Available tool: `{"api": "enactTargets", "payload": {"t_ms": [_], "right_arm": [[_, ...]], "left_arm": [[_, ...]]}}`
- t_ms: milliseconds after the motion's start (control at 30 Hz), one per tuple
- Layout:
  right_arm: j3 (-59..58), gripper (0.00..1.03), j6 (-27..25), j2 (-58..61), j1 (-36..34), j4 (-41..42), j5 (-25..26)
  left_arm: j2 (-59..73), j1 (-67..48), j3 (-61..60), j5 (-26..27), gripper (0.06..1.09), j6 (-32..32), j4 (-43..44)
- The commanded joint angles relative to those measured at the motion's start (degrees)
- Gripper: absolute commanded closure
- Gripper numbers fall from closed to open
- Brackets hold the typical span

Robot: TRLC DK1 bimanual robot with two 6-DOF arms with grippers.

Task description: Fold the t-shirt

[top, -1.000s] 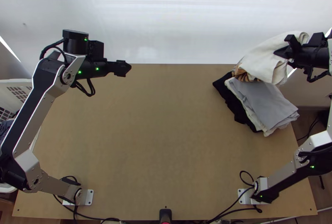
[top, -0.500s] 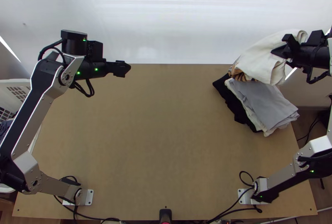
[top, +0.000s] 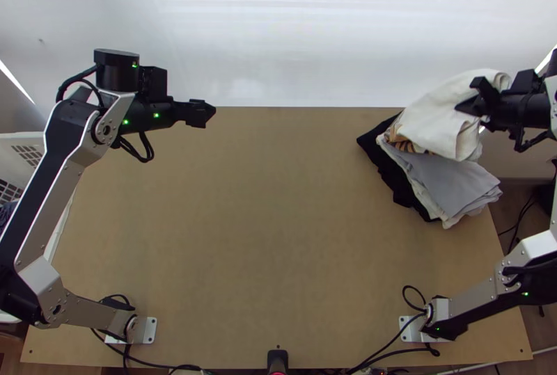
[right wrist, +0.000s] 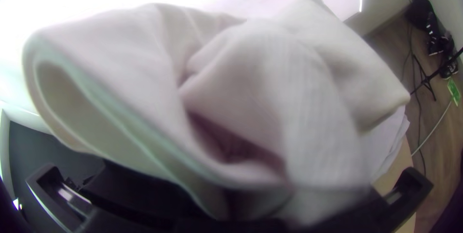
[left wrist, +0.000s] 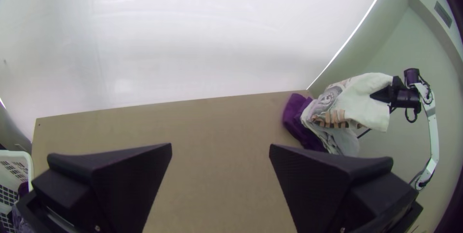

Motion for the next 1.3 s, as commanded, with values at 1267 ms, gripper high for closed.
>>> {"api": "enactTargets", "payload": {"t_ms": [1267], "right_arm": [[-9.43,1.0,1.91,-0.51,3.22,20.44,3.25]], "left_arm": [[-1.27,2.87,-0.2,1.71,0.1,1.09,0.03]]}}
